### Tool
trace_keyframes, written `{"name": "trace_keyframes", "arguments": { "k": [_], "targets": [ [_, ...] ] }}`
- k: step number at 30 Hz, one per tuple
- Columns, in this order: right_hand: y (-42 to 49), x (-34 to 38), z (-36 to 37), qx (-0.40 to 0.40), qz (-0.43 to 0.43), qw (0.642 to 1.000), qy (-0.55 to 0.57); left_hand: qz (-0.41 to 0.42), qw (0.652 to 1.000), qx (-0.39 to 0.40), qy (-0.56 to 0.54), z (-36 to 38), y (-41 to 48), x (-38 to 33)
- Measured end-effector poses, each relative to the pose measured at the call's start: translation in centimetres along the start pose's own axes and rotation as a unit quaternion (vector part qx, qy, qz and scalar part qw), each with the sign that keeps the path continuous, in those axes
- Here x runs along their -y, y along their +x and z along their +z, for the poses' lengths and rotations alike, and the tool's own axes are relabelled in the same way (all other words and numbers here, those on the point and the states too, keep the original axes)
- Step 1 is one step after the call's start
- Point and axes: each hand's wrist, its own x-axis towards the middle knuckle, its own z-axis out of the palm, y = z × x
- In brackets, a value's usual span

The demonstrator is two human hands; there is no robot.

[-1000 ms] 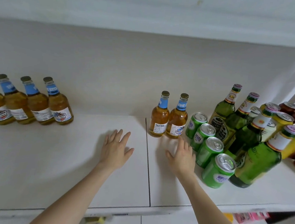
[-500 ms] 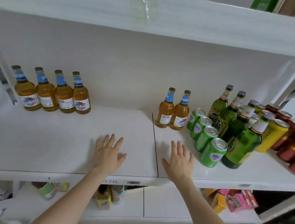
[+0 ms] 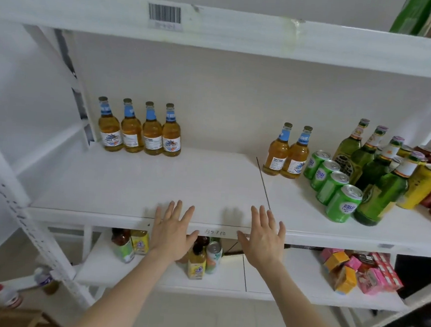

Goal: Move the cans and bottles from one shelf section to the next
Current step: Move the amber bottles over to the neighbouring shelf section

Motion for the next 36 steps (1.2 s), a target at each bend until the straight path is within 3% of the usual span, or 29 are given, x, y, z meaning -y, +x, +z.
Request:
{"name": "trace_keyframes", "arguments": {
  "k": [17,36],
  "targets": [
    [0.1,19.3,2.0,-0.021,0.032,0.999,0.034,0.036,0.998,-0.026,0.039,-2.8,1.3,19.4],
    [17.0,22.6,4.0,-0.035,0.001,0.998,0.049,-0.018,0.996,-0.087,-0.001,-3.0,16.7,23.4]
  ]
}}
